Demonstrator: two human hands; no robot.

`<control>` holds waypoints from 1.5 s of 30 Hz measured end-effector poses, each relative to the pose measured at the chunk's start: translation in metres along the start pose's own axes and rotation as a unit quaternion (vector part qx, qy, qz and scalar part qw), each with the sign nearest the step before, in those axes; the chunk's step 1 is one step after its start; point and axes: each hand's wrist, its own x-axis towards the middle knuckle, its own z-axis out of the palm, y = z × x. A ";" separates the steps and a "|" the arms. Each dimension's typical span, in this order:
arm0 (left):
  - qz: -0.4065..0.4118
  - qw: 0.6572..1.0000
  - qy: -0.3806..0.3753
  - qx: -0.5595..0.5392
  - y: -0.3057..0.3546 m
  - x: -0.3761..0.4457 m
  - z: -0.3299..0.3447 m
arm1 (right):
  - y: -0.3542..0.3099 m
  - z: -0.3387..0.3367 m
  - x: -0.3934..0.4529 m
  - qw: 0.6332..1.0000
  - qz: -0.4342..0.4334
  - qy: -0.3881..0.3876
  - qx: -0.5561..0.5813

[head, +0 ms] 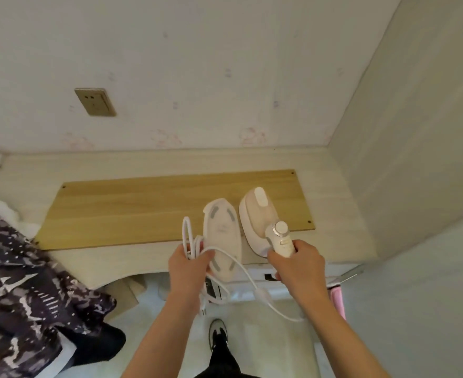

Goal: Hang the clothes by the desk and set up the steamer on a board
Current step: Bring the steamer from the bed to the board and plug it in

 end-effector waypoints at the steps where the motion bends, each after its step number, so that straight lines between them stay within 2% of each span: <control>1: -0.007 1.000 -0.006 0.001 0.006 0.011 0.002 | -0.005 0.004 0.007 1.000 0.005 0.007 0.001; 10: -0.106 0.992 -0.070 -0.024 0.026 0.092 0.038 | -0.035 0.023 0.050 0.998 0.038 0.059 0.001; 24: -0.211 0.968 -0.134 -0.022 0.027 0.137 0.124 | -0.029 0.007 0.106 0.994 0.083 0.072 0.006; 36: -0.256 0.963 -0.073 -0.041 0.014 0.156 0.185 | -0.016 -0.010 0.175 0.994 0.093 0.055 0.007; 40: -0.249 0.965 -0.064 -0.046 0.015 0.161 0.199 | -0.011 -0.011 0.191 0.995 0.090 0.043 -0.001; 45: -0.215 0.975 -0.055 0.002 0.017 0.164 0.205 | -0.006 -0.007 0.203 0.996 0.090 0.025 -0.010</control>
